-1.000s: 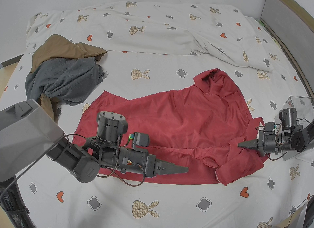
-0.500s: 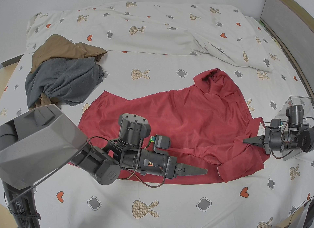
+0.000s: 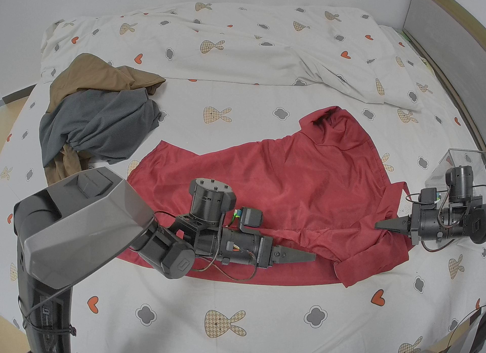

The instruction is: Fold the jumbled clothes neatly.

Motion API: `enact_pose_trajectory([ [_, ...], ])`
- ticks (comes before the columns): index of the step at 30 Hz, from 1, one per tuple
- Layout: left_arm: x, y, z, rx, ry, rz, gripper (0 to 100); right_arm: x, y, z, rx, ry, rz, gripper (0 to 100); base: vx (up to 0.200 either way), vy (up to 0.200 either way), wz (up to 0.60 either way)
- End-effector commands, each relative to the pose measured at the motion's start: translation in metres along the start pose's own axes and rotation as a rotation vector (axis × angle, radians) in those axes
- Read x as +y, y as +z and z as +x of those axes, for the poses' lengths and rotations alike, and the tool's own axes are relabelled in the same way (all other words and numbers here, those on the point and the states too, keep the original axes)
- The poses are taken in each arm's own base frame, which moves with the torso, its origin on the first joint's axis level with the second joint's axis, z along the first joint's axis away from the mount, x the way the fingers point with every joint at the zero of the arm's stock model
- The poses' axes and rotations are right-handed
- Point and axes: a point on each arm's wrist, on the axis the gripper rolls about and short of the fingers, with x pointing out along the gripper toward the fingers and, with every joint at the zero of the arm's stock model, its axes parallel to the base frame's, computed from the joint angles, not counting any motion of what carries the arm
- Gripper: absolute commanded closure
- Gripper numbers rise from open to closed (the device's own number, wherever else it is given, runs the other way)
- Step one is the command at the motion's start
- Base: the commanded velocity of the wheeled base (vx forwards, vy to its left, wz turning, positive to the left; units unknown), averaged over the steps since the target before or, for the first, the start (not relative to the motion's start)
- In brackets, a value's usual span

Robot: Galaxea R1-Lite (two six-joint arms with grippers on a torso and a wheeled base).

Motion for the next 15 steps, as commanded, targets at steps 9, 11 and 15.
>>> enact_pose_trajectory([
  [9,0.021,0.011,0.002,-0.032,0.013,0.011,0,0.005,-0.005,0.000,0.014,0.011,-0.014,100,0.000,0.000,0.00],
  [11,0.023,0.012,0.002,-0.035,0.013,0.013,0,0.005,-0.007,0.001,0.017,0.011,-0.016,100,0.000,0.000,0.00],
  [15,0.026,0.014,-0.001,-0.045,0.019,0.015,100,0.004,-0.008,0.001,0.020,0.008,-0.011,100,0.000,0.000,0.00],
])
